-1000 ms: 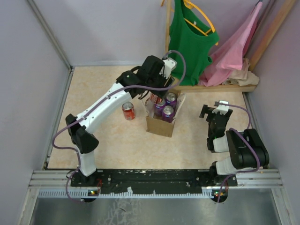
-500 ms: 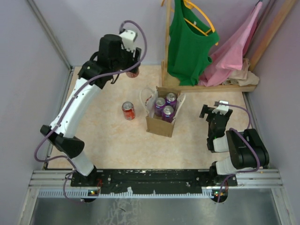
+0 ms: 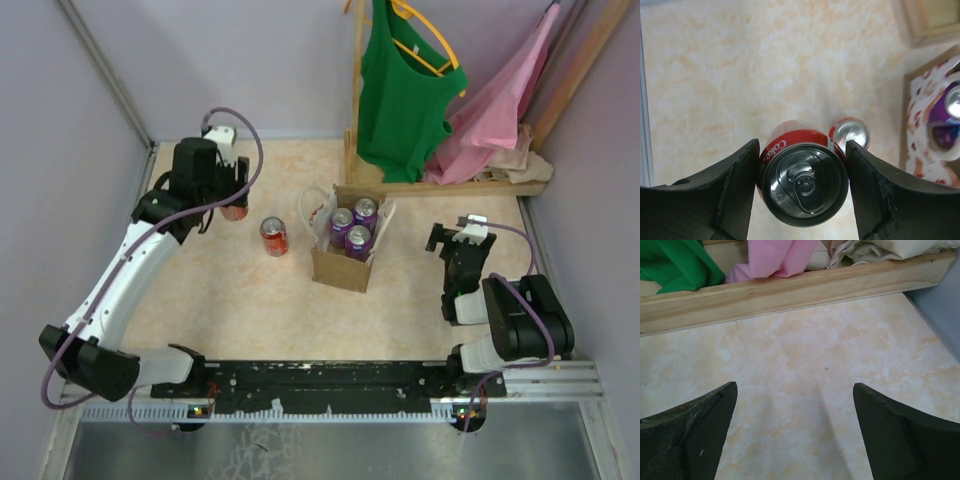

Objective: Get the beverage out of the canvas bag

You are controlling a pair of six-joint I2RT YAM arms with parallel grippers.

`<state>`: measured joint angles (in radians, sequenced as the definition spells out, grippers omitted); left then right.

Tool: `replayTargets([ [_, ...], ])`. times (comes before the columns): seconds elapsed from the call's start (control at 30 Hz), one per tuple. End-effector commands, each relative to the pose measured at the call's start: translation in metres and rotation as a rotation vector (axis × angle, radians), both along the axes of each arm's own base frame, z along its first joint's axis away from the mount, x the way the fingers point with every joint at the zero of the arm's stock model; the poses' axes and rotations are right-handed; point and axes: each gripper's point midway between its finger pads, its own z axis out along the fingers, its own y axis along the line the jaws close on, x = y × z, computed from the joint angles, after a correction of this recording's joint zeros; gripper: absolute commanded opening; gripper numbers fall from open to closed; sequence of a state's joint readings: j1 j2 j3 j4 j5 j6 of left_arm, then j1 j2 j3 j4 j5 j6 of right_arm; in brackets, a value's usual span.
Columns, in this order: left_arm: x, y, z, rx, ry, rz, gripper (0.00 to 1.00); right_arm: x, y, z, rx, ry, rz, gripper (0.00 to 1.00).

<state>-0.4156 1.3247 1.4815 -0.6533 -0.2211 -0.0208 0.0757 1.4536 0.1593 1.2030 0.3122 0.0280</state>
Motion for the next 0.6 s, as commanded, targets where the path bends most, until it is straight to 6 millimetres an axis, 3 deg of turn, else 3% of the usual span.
replayTargets([
  [0.0, -0.011, 0.026, -0.004, -0.08, -0.093, 0.106, 0.0, 0.007, 0.0, 0.016, 0.008, -0.055, -0.003, 0.99],
  [0.3, -0.024, 0.045, -0.077, -0.121, -0.055, 0.189, 0.0, 0.007, 0.0, 0.016, 0.008, -0.055, -0.004, 0.99],
  [0.47, -0.02, 0.056, -0.11, -0.116, -0.035, 0.24, 0.0, 0.007, 0.0, 0.016, 0.008, -0.055, -0.004, 0.99],
  [0.57, -0.016, 0.062, -0.12, -0.14, -0.055, 0.264, 0.0, 0.006, 0.0, 0.015, 0.007, -0.054, -0.003, 0.99],
])
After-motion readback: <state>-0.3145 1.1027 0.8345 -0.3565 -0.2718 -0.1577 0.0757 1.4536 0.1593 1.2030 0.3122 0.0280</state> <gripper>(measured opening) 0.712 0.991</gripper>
